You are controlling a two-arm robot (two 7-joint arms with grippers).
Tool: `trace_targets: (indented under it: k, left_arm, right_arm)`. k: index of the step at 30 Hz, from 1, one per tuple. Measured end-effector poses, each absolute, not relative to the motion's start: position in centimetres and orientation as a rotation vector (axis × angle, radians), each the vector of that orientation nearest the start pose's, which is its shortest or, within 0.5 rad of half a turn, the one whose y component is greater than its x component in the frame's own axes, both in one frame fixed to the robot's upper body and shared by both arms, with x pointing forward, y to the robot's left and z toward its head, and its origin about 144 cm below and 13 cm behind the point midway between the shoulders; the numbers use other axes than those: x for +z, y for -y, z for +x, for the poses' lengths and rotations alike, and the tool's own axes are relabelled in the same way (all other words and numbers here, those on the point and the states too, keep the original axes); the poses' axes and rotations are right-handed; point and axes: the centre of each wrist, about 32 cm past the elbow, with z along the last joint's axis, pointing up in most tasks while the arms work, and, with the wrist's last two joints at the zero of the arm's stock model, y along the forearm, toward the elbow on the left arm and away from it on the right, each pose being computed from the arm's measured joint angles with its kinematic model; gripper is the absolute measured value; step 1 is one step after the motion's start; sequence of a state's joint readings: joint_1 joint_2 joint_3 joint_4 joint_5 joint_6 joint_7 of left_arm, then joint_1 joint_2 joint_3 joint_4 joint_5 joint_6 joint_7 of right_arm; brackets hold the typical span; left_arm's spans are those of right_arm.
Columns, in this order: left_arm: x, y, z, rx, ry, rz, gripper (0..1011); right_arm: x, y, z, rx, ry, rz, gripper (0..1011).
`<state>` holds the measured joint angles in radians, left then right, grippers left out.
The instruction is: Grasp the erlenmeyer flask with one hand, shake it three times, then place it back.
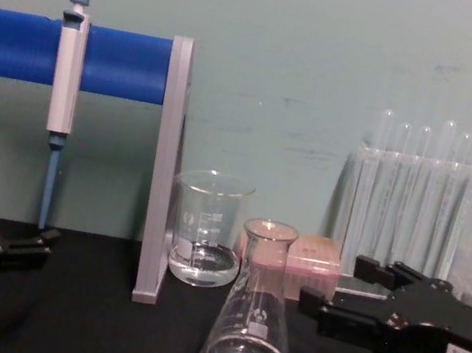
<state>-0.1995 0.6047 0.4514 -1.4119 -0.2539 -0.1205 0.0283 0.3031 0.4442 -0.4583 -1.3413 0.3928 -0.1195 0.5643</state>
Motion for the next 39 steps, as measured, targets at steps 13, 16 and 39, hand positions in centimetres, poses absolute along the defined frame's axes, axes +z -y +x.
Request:
trace_targets:
  k: [13,16,39]
  left_arm:
    - [114.0,-31.0,48.9,1.248,0.285,0.305,1001]
    - [114.0,-31.0,48.9,1.248,0.285,0.305,1001]
    - [114.0,-31.0,48.9,1.248,0.285,0.304,1001]
  right_arm:
    - [114.9,24.7,53.9,-0.647,0.084,-0.091,1000]
    - [114.8,24.4,54.3,-0.638,0.083,-0.089,1000]
    - [114.6,22.5,57.0,-0.581,0.077,-0.086,1000]
